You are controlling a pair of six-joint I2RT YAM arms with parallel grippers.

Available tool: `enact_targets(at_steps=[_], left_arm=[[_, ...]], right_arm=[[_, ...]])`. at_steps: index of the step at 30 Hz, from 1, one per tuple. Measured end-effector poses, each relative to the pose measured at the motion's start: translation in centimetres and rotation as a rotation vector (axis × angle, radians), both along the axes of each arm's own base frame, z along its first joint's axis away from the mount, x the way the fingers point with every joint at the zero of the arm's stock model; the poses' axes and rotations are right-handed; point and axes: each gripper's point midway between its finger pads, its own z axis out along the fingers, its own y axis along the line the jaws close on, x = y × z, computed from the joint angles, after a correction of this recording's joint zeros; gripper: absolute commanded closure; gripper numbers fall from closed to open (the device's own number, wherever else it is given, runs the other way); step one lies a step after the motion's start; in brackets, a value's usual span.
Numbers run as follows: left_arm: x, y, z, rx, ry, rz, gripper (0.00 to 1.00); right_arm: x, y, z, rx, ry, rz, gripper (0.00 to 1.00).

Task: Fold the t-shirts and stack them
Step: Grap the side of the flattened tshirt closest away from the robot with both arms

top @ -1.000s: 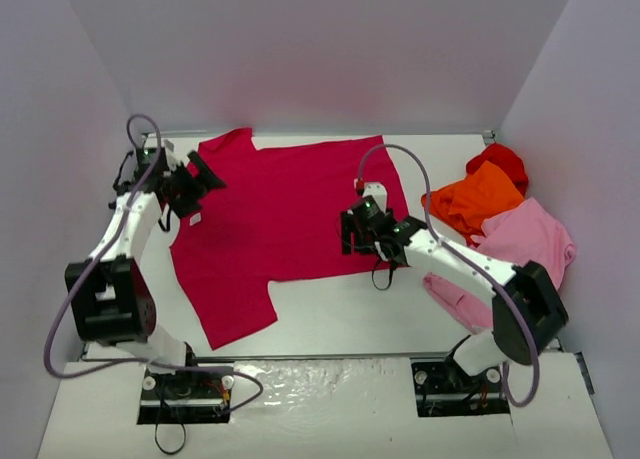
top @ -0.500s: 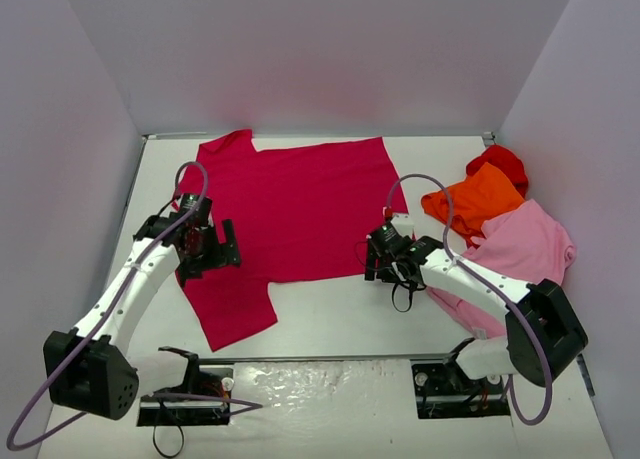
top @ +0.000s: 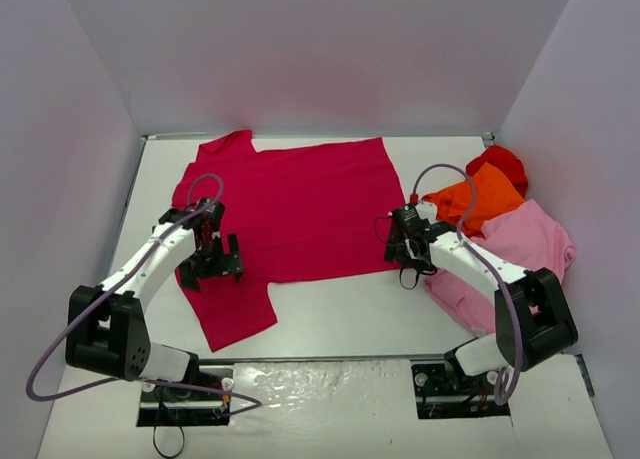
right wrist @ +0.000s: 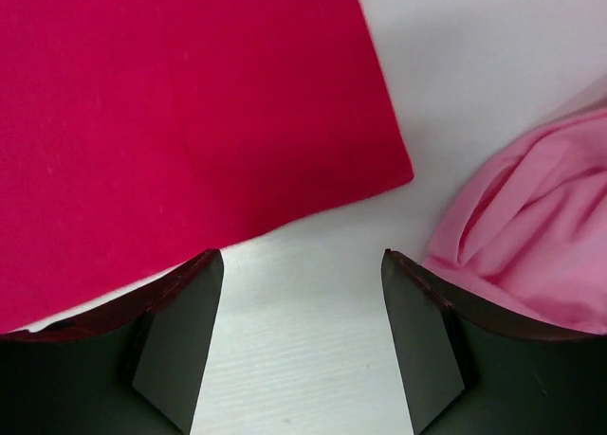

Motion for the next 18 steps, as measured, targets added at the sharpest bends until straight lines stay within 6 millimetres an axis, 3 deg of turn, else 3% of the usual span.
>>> enact_targets(at_steps=[6,11,18], left_arm=[[-0.6,-4.5,-0.7,-0.147,0.017,-0.043,0.10],[-2.7,-7.5,-1.1,-0.218,0.035,-0.081,0.10],[-6.7,-7.5,-1.6,-0.158,0.127,-0.099,0.10]], right_arm=[[2.8,-1.5,0.0,0.024,-0.026,-0.044,0.36],[3.2,-1.5,-1.8,0.031,0.014,-0.019,0.36],[3.5,-1.2,-2.8,0.050,0.034,0.013,0.36]])
